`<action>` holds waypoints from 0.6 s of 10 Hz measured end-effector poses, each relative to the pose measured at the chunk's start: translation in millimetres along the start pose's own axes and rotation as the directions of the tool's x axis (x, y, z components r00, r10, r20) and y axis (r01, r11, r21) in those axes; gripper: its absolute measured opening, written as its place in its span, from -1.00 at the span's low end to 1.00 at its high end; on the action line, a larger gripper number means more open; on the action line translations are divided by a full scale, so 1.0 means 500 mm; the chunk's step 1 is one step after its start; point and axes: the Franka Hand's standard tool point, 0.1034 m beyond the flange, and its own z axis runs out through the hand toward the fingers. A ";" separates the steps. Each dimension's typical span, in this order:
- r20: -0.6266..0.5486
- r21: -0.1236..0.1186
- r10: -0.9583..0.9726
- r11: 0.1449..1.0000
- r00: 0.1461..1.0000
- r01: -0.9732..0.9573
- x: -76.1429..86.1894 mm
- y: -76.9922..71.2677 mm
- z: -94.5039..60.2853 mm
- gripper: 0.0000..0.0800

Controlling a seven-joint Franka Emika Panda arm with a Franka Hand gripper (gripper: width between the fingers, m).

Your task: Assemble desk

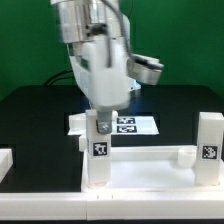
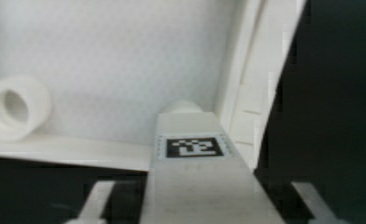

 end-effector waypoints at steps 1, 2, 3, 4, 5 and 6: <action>0.000 -0.001 -0.017 1.000 1.000 0.017 -0.003 0.000 0.001 -0.27; -0.006 -0.006 -0.073 0.997 0.997 0.073 -0.006 0.002 0.004 -0.27; -0.020 -0.018 -0.213 0.977 0.977 0.212 -0.014 0.001 0.007 -0.08; -0.025 -0.030 -0.422 0.906 0.906 0.421 -0.010 -0.001 0.005 0.39; -0.024 -0.041 -0.578 0.815 0.815 0.577 -0.010 -0.003 0.003 0.39; -0.016 -0.057 -0.685 0.728 0.728 0.684 -0.019 -0.003 0.002 0.58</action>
Offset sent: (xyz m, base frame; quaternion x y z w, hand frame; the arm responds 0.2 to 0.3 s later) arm 0.0064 -0.0093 -0.0001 -0.0218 0.0534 -0.4049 0.9125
